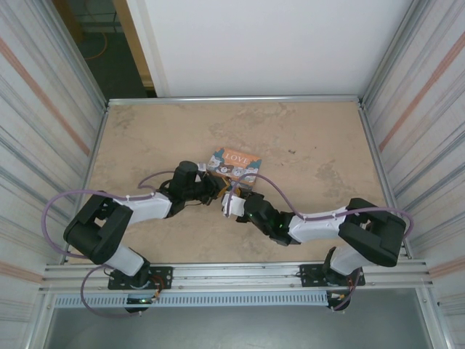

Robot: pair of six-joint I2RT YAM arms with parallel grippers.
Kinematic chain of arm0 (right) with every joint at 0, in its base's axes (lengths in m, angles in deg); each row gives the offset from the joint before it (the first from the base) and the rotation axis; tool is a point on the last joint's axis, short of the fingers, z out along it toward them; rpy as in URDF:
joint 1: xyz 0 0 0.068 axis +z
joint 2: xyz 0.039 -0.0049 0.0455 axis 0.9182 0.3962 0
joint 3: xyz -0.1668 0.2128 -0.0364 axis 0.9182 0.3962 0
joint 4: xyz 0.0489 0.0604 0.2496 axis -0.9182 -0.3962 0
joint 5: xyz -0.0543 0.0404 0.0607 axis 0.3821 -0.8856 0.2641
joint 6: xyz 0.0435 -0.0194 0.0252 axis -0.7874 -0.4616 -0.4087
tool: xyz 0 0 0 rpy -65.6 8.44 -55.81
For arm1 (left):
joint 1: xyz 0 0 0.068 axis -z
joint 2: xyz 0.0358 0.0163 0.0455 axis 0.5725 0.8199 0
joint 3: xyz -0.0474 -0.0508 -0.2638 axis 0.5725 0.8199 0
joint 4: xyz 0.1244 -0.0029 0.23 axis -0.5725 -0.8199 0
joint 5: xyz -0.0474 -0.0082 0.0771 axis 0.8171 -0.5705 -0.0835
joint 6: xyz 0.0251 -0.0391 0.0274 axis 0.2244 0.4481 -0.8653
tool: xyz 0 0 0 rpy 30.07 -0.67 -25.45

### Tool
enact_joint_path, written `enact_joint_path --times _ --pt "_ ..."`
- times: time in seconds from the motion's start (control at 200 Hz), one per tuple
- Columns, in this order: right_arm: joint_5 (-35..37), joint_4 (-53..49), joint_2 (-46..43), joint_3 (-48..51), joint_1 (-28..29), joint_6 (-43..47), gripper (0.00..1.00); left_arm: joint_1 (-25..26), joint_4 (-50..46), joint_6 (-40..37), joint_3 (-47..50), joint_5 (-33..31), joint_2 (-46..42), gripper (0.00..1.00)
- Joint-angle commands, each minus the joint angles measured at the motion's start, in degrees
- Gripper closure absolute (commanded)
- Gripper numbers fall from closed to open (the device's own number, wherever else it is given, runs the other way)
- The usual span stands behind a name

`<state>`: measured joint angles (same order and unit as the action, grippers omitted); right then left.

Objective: Unlock the padlock with the key

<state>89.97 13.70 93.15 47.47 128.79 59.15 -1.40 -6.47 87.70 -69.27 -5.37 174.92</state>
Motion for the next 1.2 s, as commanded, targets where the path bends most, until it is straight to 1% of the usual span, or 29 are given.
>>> enact_joint_path --times 0.0,0.16,0.366,0.897,1.032,1.192 --pt "-0.2 1.4 1.1 -1.8 -0.2 -0.7 0.68 0.7 1.8 -0.1 -1.4 0.1 -2.0 1.0" --pt "-0.1 1.4 2.0 -2.5 -0.1 -0.7 0.73 0.6 1.8 0.0 -1.3 0.1 -2.0 1.0" --pt "0.5 2.0 3.1 -2.9 -0.1 -0.8 0.77 0.6 2.0 0.1 -1.2 0.2 -1.9 1.0" --pt "2.2 3.9 6.3 -4.2 -0.1 -0.8 0.84 0.7 2.5 0.3 -1.3 0.7 -1.1 1.0" --pt "2.5 4.4 7.1 -4.7 -0.1 -1.2 0.88 0.6 2.7 0.4 -1.2 0.8 -1.1 1.0" --pt "3.3 4.7 8.0 -4.9 -0.1 -1.8 0.94 0.7 2.8 0.4 -1.1 0.8 -1.2 1.0"
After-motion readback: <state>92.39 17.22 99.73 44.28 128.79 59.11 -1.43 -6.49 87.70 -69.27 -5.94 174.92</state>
